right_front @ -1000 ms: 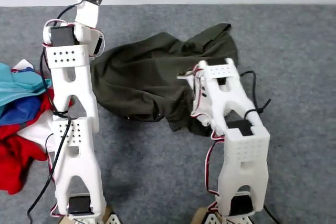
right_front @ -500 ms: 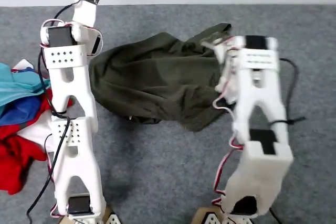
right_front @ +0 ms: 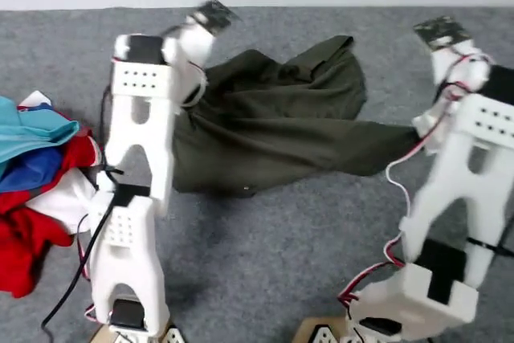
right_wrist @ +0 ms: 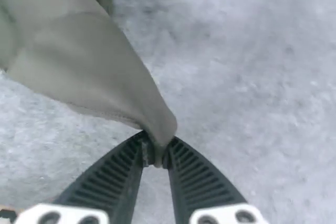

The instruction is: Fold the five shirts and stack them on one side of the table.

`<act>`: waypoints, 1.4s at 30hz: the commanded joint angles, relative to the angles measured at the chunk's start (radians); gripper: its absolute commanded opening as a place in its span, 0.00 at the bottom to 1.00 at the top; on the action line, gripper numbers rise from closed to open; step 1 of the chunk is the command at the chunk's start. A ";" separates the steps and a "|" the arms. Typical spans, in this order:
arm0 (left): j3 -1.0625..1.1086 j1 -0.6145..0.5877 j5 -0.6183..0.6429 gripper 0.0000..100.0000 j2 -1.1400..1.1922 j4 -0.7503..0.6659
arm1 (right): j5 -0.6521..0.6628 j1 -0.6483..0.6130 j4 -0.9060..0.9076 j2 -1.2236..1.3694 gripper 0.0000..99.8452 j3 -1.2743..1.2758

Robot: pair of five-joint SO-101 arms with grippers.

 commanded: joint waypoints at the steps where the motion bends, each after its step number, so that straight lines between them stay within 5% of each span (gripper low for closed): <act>1: 0.119 0.097 -0.015 0.01 -0.115 0.021 | 0.009 0.084 0.018 -0.073 0.01 -0.063; 7: 0.306 0.226 -0.069 0.04 -0.106 0.003 | 0.008 0.120 0.016 -0.071 0.01 -0.063; 13: 0.375 0.203 -0.080 0.15 -0.014 0.023 | 0.008 0.122 0.025 -0.073 0.01 -0.058; 23: 0.432 0.175 -0.120 0.13 0.118 0.018 | 0.005 0.120 0.038 -0.077 0.01 -0.058; 27: 0.318 0.121 -0.118 0.00 0.100 0.020 | 0.006 0.125 0.038 -0.094 0.01 -0.061; 36: -0.036 0.040 -0.083 0.00 0.000 -0.017 | 0.008 0.125 0.038 -0.128 0.01 -0.058; 42: -0.068 0.044 0.043 0.01 0.003 -0.129 | 0.005 0.127 0.036 -0.130 0.01 -0.058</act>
